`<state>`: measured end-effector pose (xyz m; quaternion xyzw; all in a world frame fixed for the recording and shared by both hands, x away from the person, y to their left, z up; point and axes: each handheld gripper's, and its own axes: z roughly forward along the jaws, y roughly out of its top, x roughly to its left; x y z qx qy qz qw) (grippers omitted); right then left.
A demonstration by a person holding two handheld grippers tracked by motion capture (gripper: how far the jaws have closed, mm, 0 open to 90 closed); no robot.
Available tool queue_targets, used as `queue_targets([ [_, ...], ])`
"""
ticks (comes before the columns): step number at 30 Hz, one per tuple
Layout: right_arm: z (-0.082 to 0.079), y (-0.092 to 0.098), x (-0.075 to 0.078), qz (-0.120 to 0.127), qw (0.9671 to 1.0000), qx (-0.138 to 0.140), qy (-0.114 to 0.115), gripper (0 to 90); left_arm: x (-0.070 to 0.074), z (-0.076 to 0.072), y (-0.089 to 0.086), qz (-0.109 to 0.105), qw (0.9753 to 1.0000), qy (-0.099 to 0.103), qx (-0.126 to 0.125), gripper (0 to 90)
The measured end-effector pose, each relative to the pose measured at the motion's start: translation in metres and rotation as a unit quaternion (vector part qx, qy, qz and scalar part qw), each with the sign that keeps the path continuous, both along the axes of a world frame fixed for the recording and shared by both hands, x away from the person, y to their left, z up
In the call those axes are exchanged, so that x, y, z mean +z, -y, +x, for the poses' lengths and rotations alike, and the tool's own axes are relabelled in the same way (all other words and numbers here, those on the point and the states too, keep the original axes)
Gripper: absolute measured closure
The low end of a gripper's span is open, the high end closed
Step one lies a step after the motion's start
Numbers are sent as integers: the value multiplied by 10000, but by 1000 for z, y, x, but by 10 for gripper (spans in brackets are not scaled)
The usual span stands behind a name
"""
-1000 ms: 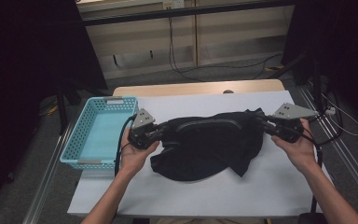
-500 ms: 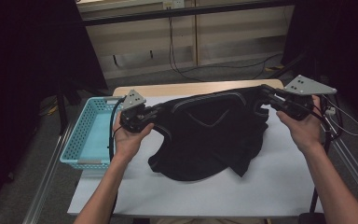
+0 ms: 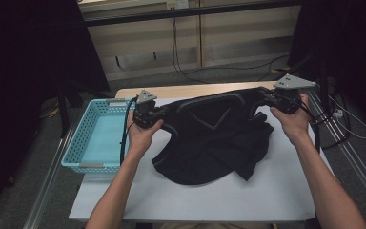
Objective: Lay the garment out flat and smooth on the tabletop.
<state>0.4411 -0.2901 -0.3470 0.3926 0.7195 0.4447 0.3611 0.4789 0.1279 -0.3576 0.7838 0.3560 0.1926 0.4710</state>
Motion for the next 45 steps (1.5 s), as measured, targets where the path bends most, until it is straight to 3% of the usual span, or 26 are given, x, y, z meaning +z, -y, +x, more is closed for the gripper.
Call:
queue_targets([
  [7, 26, -5, 2, -104, 9997, -84, -213, 848, 4, 18, 2, 167, 9998, -68, 23, 844],
  [13, 48, -18, 1, -60, 9994, -211, -284, 849, -1, 42, 0, 81, 9993, -236, 283, 844],
  [17, 64, -23, -7, 10, 9987, -319, -391, 848, -11, 56, 2, 107, 9983, -370, 428, 841],
  [26, 93, -21, -31, 45, 9962, -565, -668, 841, -22, 78, 12, 275, 9974, -505, 442, 844],
  [27, 95, -21, -32, 38, 9962, -562, -671, 825, -23, 79, 13, 289, 9973, -504, 448, 839],
  [30, 96, -22, -33, 175, 9952, -698, -663, 601, -24, 78, 12, 321, 9973, -442, 497, 723],
  [31, 96, -23, -33, 178, 9952, -691, -673, 595, -25, 76, 12, 372, 9968, -438, 557, 669],
  [33, 94, -23, -34, 28, 9945, -693, -787, 507, -24, 73, 11, 412, 9961, -419, 655, 574],
  [35, 92, -22, -35, 2, 9939, -637, -906, 492, -24, 68, 8, 312, 9963, -407, 695, 484],
  [38, 88, -23, -39, -106, 9930, -682, -963, 437, -24, 61, 8, 434, 9963, -389, 632, 463],
  [40, 87, -22, -39, -60, 9928, -713, -965, 405, -23, 54, 9, 359, 9974, -330, 537, 451],
  [43, 88, -23, -40, -177, 9923, -734, -979, 390, -22, 45, 12, 309, 9981, -271, 455, 425],
  [45, 87, -23, -40, -151, 9923, -719, -993, 388, -22, 40, 13, 367, 9985, -242, 342, 413],
])
